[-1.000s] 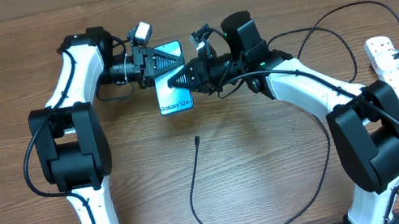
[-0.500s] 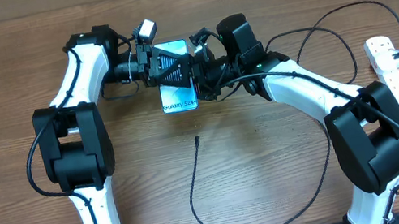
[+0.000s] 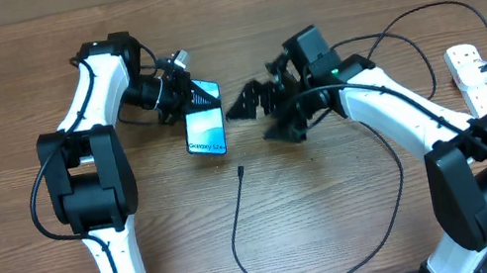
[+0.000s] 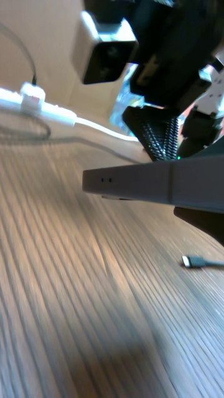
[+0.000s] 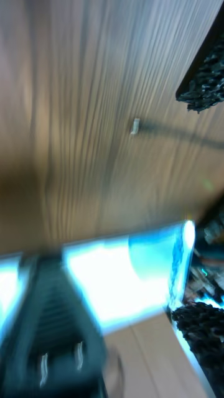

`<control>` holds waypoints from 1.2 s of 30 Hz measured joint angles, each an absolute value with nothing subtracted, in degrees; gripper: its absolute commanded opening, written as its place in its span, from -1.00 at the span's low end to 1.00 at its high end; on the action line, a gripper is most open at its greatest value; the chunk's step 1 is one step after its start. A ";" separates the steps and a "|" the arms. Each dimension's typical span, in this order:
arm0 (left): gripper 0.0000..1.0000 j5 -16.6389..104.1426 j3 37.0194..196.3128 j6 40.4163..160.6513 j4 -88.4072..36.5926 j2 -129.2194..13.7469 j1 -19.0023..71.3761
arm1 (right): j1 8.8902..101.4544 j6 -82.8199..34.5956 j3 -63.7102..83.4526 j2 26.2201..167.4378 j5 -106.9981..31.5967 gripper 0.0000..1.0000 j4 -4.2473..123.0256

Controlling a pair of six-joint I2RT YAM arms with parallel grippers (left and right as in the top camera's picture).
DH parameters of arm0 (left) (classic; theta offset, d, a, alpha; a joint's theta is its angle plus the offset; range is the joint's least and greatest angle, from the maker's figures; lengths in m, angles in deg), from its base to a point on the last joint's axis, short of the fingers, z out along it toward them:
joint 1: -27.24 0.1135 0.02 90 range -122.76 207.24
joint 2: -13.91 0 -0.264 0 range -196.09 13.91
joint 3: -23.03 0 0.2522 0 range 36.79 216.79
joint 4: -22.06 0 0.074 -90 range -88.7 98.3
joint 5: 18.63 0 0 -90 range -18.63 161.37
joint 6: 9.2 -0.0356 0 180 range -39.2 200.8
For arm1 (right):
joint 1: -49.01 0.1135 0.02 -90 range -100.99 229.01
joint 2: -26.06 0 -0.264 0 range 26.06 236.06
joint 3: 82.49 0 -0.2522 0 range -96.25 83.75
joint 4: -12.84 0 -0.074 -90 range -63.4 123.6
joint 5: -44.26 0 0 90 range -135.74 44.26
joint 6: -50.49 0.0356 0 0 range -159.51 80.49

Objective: Plug charger to phone and switch on socket
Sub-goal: 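Withdraw the right gripper and move it down over the black cable plug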

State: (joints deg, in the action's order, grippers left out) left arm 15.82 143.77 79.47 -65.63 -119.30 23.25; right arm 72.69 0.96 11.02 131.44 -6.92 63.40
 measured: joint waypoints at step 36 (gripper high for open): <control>-0.92 20.50 143.77 85.24 -70.22 -119.30 23.25 | 88.10 9.29 11.02 131.44 -37.69 0.76 72.67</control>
